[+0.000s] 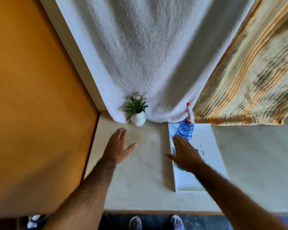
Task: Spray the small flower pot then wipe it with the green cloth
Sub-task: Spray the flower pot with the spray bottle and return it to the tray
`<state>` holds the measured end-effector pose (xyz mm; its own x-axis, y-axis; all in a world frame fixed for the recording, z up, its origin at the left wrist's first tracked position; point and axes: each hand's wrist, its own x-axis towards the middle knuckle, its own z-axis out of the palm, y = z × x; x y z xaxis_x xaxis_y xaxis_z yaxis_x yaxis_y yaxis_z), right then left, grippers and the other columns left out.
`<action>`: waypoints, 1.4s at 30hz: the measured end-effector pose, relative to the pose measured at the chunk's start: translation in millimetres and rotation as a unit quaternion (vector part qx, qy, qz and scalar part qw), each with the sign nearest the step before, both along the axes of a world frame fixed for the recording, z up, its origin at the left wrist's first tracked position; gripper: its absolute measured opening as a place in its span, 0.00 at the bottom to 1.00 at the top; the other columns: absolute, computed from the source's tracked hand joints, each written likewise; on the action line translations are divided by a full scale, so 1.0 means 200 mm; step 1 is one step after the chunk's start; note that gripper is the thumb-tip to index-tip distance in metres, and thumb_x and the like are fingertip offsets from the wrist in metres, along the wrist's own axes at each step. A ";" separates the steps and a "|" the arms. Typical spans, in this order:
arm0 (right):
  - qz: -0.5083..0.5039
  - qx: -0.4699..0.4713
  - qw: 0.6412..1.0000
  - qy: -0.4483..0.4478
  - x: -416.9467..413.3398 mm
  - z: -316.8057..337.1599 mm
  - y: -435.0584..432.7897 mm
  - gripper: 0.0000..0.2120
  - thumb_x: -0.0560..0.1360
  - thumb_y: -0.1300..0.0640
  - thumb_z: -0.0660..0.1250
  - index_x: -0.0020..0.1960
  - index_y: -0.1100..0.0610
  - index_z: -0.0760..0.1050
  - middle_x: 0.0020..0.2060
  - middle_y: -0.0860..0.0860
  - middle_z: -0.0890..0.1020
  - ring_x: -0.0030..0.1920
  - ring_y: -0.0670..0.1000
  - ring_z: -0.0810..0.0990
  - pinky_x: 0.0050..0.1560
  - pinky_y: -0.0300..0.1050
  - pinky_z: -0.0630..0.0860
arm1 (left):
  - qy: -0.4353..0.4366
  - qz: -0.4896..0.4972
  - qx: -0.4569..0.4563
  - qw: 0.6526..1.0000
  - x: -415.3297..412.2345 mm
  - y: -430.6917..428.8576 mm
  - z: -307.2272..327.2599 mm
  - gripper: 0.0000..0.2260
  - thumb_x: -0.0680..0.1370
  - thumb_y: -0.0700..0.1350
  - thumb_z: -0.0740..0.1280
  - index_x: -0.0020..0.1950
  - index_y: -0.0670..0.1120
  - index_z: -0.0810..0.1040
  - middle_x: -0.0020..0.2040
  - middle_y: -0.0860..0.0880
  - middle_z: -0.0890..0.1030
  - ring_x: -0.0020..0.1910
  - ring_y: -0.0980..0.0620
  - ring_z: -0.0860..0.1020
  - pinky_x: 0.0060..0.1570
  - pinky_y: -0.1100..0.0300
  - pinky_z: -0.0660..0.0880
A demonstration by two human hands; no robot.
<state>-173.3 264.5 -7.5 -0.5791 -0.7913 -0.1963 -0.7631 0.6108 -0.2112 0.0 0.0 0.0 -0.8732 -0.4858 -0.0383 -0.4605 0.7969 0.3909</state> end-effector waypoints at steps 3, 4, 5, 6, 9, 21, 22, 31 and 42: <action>-0.081 0.044 0.996 -0.016 0.04 -0.15 0.10 0.48 0.79 0.28 0.52 0.84 0.62 0.49 0.84 0.58 0.51 0.84 0.55 0.48 0.83 0.53 0.48 | -0.105 0.001 -0.010 0.994 0.08 0.03 -0.19 0.48 0.75 0.73 0.51 0.82 0.39 0.61 0.85 0.40 0.62 0.84 0.42 0.60 0.82 0.44 0.58; -0.098 0.056 0.993 -0.016 0.07 -0.18 0.14 0.49 0.79 0.27 0.51 0.84 0.62 0.48 0.84 0.58 0.50 0.84 0.55 0.47 0.83 0.53 0.47 | -0.137 0.006 -0.004 0.991 0.12 0.05 -0.25 0.46 0.77 0.73 0.52 0.84 0.40 0.58 0.86 0.43 0.58 0.85 0.44 0.56 0.83 0.45 0.55; -0.111 0.061 0.992 -0.020 0.09 -0.23 0.17 0.50 0.78 0.26 0.49 0.84 0.63 0.46 0.84 0.58 0.49 0.84 0.55 0.46 0.83 0.53 0.46 | -0.159 0.011 0.004 0.987 0.15 0.07 -0.33 0.46 0.78 0.74 0.52 0.85 0.42 0.56 0.87 0.45 0.55 0.86 0.46 0.53 0.84 0.45 0.52; -0.119 0.060 0.991 -0.023 0.12 -0.25 0.19 0.51 0.77 0.25 0.47 0.83 0.63 0.45 0.84 0.58 0.47 0.84 0.56 0.44 0.83 0.53 0.45 | -0.178 0.016 0.008 0.984 0.17 0.08 -0.37 0.49 0.76 0.77 0.47 0.85 0.43 0.54 0.88 0.46 0.53 0.86 0.47 0.51 0.84 0.44 0.50; -0.114 0.068 0.991 -0.021 0.17 -0.33 0.25 0.53 0.75 0.24 0.40 0.83 0.63 0.41 0.84 0.58 0.44 0.84 0.56 0.42 0.83 0.53 0.43 | -0.212 0.009 -0.015 0.977 0.24 0.13 -0.50 0.63 0.62 0.80 0.22 0.86 0.43 0.49 0.88 0.46 0.48 0.87 0.47 0.49 0.83 0.40 0.51; -0.209 -0.116 0.968 -0.069 0.16 -0.37 0.21 0.49 0.76 0.30 0.55 0.84 0.62 0.47 0.84 0.59 0.50 0.84 0.56 0.48 0.83 0.53 0.48 | -0.120 0.005 -0.068 0.990 0.32 0.18 -0.68 0.42 0.81 0.70 0.48 0.82 0.39 0.63 0.83 0.40 0.64 0.82 0.40 0.65 0.78 0.30 0.63; -0.247 -0.174 0.951 -0.064 0.11 -0.33 0.18 0.49 0.76 0.31 0.58 0.84 0.62 0.49 0.83 0.60 0.54 0.83 0.58 0.52 0.82 0.52 0.50 | -0.115 0.004 -0.069 0.991 0.32 0.17 -0.69 0.42 0.81 0.69 0.50 0.82 0.39 0.63 0.83 0.40 0.65 0.81 0.40 0.65 0.78 0.30 0.63; -0.261 -0.446 0.839 -0.170 -0.56 -0.06 -0.20 0.47 0.68 0.47 0.83 0.80 0.42 0.61 0.73 0.55 0.74 0.70 0.60 0.76 0.70 0.63 0.74 | -0.078 0.010 -0.099 0.992 0.32 0.18 -0.76 0.41 0.79 0.68 0.54 0.82 0.39 0.62 0.83 0.40 0.65 0.81 0.41 0.65 0.78 0.31 0.64; -0.292 -0.468 0.809 -0.206 -0.62 -0.06 -0.28 0.15 0.73 0.66 0.69 0.57 0.52 0.81 0.44 0.47 0.89 0.33 0.40 0.84 0.37 0.32 0.77 | -0.084 0.015 -0.119 0.989 0.34 0.16 -0.82 0.41 0.82 0.71 0.47 0.86 0.44 0.52 0.87 0.44 0.57 0.85 0.45 0.58 0.81 0.34 0.60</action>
